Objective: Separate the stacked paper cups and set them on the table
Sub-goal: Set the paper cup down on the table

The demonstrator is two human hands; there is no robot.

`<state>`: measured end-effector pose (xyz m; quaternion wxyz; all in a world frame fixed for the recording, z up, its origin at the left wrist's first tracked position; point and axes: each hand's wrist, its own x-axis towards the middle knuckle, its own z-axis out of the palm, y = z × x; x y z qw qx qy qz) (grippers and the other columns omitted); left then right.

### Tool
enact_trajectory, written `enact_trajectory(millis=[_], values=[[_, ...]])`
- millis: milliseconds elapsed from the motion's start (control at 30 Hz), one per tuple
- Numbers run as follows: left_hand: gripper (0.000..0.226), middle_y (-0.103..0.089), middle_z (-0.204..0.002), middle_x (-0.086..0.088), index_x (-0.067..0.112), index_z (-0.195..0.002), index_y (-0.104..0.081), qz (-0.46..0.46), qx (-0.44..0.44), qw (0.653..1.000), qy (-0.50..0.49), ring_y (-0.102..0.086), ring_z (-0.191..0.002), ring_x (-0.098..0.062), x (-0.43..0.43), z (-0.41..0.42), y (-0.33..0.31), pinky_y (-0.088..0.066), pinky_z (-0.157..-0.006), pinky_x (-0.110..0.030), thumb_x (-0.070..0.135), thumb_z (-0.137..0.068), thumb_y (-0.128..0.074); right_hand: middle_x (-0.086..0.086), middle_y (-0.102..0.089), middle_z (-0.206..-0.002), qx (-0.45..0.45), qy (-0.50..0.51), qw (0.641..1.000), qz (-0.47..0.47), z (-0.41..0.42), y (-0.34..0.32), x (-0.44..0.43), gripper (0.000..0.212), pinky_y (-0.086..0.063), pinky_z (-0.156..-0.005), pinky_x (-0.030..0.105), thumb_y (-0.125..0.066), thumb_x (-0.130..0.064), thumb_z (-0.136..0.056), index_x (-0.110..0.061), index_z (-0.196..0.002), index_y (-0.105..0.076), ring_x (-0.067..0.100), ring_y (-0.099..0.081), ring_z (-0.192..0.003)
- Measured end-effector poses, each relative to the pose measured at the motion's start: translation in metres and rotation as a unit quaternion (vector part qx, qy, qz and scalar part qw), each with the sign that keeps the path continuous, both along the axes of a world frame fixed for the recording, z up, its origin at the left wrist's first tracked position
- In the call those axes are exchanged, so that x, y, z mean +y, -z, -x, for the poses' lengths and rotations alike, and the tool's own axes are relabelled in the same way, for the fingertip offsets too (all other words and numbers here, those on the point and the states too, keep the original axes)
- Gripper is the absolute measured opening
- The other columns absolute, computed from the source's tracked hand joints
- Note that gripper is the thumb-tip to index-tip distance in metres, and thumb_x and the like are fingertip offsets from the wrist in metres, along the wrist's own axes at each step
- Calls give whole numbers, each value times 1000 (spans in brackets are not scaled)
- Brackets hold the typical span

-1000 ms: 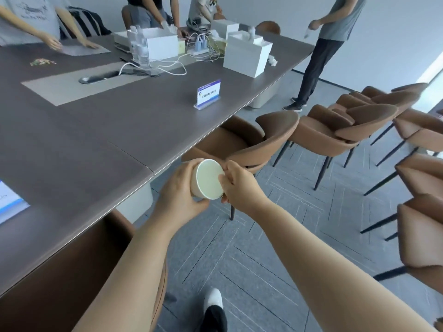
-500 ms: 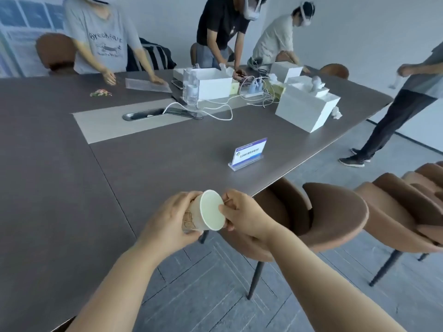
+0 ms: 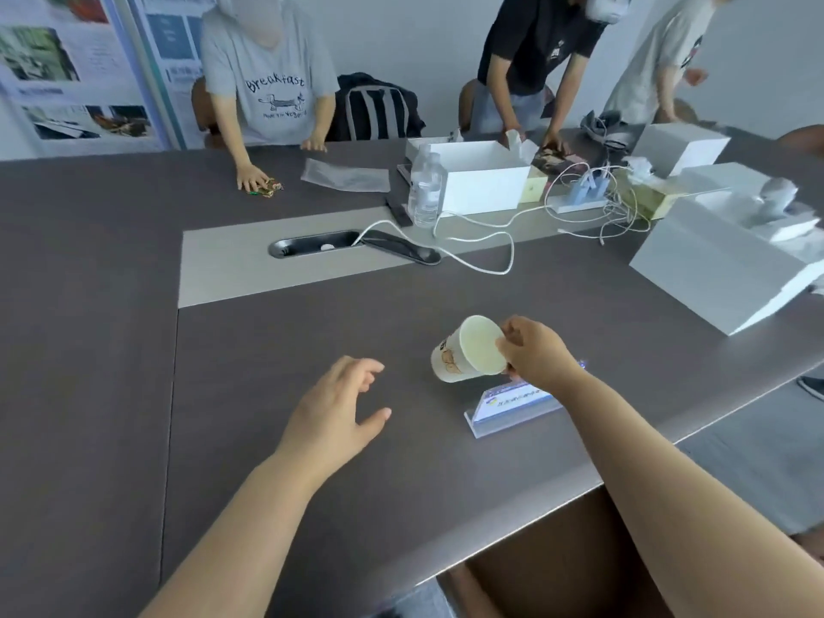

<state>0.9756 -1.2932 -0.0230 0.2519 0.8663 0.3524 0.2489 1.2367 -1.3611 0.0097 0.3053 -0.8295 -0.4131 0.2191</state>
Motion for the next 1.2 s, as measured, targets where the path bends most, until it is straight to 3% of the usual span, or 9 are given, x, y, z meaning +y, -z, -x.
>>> enact_trajectory(millis=[100,200,300,433,700,900,1067,1200], values=[[37,-48,-93,17,30,-104,-50,20,25,999,-4,-50,-83,5,20,-27,9,-43,-70,-22,26,-73,-68,3,-59,-72,-15,33,999,41,-59,23,27,10,-45,-40,19,-43,-14,-87,-13,-84,-53,11,-58,-44],[36,-47,-91,21,31,-103,-50,38,36,999,-13,-49,-84,8,38,-46,17,-44,-73,-23,25,-73,-69,11,-64,-74,-39,34,995,82,-92,47,51,16,-49,-51,27,-42,-15,-85,-17,-70,-47,22,-61,-51],[31,-46,-90,22,32,-101,-50,42,51,998,-16,-50,-84,7,56,-61,20,-46,-72,-25,27,-75,-66,18,-68,-85,-54,25,989,132,-109,70,68,12,-55,-70,39,-41,-16,-85,-10,-78,-49,34,-65,-70],[27,-53,-93,14,31,-99,-51,49,70,996,-20,-52,-85,2,73,-74,25,-47,-72,-27,28,-76,-65,21,-67,-96,-50,14,983,177,-122,92,80,17,-54,-78,42,-39,-16,-86,-6,-89,-52,37,-64,-82],[23,-55,-92,16,30,-98,-53,76,99,992,-10,-51,-83,5,80,-78,37,-38,-67,-15,30,-77,-64,21,-66,-102,-46,10,969,243,-133,110,78,26,-54,-82,45,-37,-15,-87,-2,-100,-54,37,-64,-86],[23,-56,-92,16,30,-99,-54,80,93,992,-18,-53,-85,3,78,-72,29,-36,-65,-15,31,-78,-63,18,-61,-111,-87,25,952,291,-131,103,74,29,-44,-74,36,-40,-19,-88,-4,-111,-50,35,-56,-93],[22,-57,-92,16,30,-99,-54,77,77,993,-41,-53,-84,3,69,-52,16,-37,-65,-17,31,-78,-63,19,-59,-113,-136,36,967,211,-106,75,86,28,-45,-79,39,-39,-17,-88,-3,-108,-53,38,-56,-99],[21,-58,-93,15,30,-99,-54,74,62,992,-81,-53,-85,3,59,-12,-1,-41,-70,-19,31,-79,-62,12,-65,-103,-72,-31,994,81,-36,42,103,22,-46,-80,36,-48,-25,-88,-12,-103,-58,33,-60,-95]])
